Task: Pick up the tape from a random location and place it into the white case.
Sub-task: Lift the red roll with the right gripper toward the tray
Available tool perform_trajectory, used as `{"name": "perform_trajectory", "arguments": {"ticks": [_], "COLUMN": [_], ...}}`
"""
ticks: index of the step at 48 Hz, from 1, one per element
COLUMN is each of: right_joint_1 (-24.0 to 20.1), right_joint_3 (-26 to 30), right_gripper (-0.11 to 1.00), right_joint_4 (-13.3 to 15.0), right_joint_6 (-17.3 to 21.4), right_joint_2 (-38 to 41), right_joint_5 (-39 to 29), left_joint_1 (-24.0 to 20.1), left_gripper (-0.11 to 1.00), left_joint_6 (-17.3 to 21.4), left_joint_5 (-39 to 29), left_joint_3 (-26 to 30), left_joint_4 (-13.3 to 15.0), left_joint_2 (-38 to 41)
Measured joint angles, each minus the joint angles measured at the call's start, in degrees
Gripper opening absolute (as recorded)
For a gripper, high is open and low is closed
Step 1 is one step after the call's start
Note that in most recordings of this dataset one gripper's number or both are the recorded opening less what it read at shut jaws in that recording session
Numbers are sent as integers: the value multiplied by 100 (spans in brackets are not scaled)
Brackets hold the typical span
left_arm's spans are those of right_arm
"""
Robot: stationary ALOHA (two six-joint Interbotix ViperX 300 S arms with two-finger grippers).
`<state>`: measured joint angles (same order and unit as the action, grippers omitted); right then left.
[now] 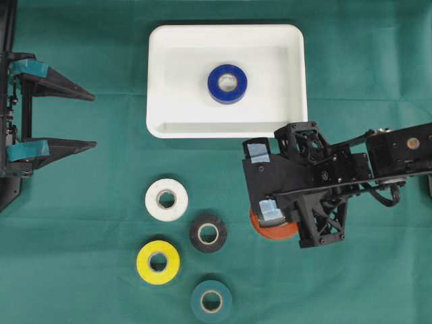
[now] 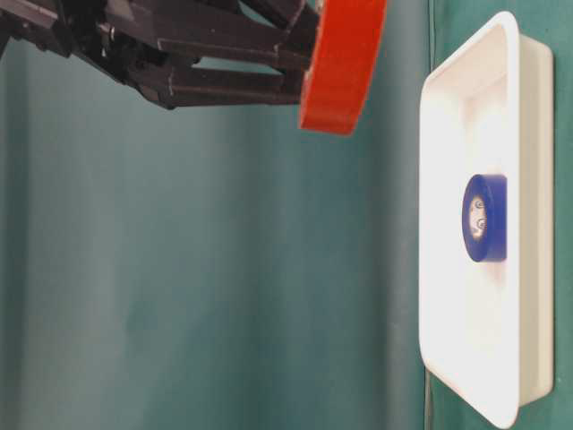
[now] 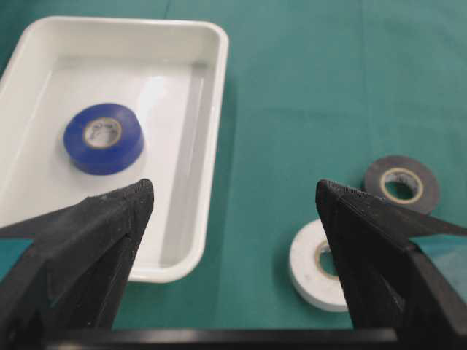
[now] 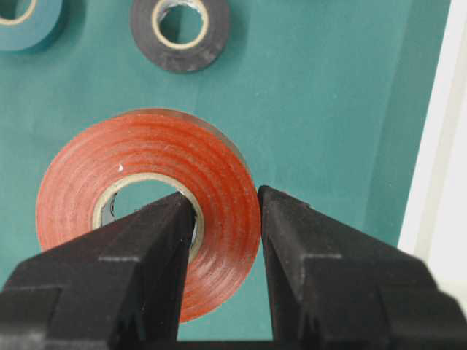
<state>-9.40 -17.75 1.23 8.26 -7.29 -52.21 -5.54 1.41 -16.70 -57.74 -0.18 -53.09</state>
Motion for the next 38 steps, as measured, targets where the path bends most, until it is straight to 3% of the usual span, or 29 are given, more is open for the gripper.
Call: {"name": "perform_trajectory", "arguments": {"ticks": [19,38], "right_joint_1": [53,659], "right_joint_3": [0,0], "right_gripper": [29,29], "right_joint_4": [202,475], "right_joint_6": [35,26], "right_joint_2": [0,0], "right_joint_5": [9,9], "left_joint_1": [0,0], "left_gripper": [94,94], "left_joint_6": [0,0], "left_joint_5": [0,0], "left_joint_3": [-9,-9], "left_joint_4": [0,0], "left_joint_2": [0,0]}}
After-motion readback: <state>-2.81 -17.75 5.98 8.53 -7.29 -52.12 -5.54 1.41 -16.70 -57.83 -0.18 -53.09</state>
